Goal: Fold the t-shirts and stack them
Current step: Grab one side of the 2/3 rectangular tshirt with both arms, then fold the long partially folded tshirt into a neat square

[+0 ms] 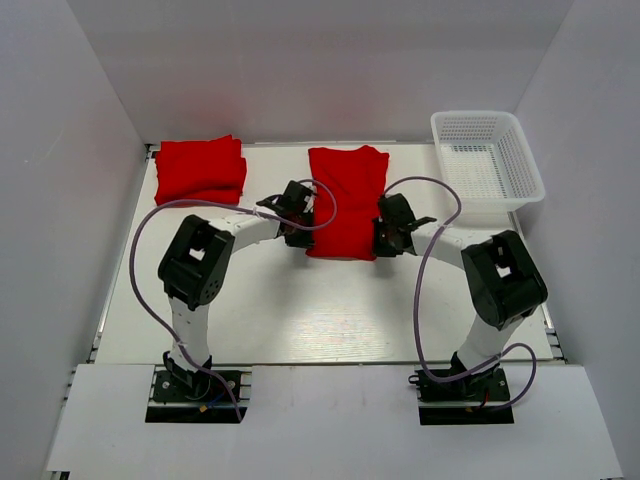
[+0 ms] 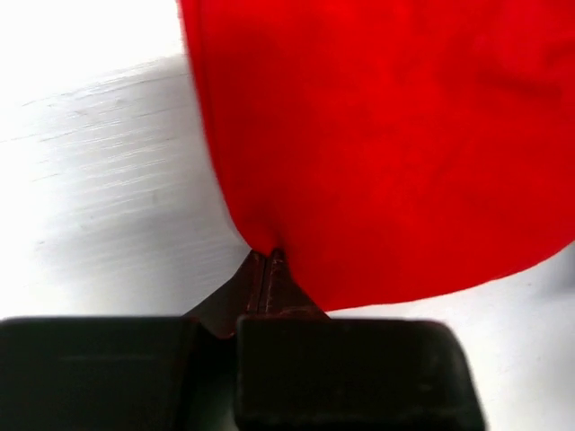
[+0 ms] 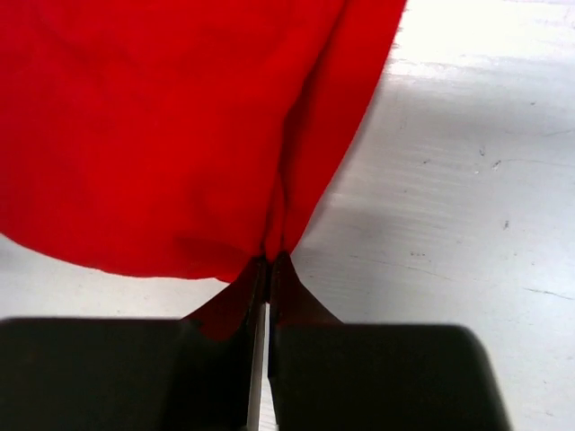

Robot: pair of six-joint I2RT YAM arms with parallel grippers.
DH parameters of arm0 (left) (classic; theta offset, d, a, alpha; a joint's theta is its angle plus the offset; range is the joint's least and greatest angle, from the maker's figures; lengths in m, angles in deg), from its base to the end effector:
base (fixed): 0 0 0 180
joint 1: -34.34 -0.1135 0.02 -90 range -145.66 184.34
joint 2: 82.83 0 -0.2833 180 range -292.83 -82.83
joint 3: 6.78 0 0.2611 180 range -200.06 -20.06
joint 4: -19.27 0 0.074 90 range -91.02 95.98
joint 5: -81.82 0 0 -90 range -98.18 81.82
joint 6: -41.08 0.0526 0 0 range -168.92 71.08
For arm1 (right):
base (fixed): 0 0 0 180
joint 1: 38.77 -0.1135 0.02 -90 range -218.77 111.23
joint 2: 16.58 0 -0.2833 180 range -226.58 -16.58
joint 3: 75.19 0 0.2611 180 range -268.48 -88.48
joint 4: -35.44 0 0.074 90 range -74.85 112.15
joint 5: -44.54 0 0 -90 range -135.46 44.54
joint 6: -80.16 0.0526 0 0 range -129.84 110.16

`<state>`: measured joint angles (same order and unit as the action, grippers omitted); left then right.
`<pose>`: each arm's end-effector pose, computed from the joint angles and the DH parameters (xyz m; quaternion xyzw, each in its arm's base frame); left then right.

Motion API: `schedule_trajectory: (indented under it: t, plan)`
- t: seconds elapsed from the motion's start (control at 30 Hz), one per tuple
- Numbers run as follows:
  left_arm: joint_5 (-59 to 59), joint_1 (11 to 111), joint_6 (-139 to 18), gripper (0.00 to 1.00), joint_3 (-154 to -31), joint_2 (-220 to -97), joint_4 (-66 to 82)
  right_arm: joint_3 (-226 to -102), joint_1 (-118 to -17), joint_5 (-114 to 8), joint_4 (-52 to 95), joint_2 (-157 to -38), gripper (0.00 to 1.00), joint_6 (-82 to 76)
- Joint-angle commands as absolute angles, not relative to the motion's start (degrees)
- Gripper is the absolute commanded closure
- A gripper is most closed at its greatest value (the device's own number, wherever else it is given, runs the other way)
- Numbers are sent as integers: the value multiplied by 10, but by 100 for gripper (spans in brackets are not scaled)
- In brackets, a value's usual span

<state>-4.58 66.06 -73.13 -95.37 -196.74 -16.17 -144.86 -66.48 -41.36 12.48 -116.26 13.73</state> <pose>0.3663 -0.2303 0.1504 0.0712 0.9645 -0.1451 0.2086 0.3292 0.1687 0.1612 -0.0229 0.9474 0.1067 0.3008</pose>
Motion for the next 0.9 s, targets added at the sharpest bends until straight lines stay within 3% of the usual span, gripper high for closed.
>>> schedule_trajectory:
  t: [0.0, 0.17, 0.53, 0.87]
  plan:
    - [-37, 672, -743, 100, -925, -1982, -187, -1410, -663, -440, 134, -1136, 100, 156]
    - [-55, 677, -774, 100, -870, -1878, -207, -1347, -664, -470, 116, -1067, 100, 181]
    - [3, 690, -806, 100, -801, -1639, -309, -1264, -672, -547, -63, -731, 100, 186]
    - [-51, 695, -828, 100, -926, -1603, -377, -1391, -665, -507, -148, -704, 100, 176]
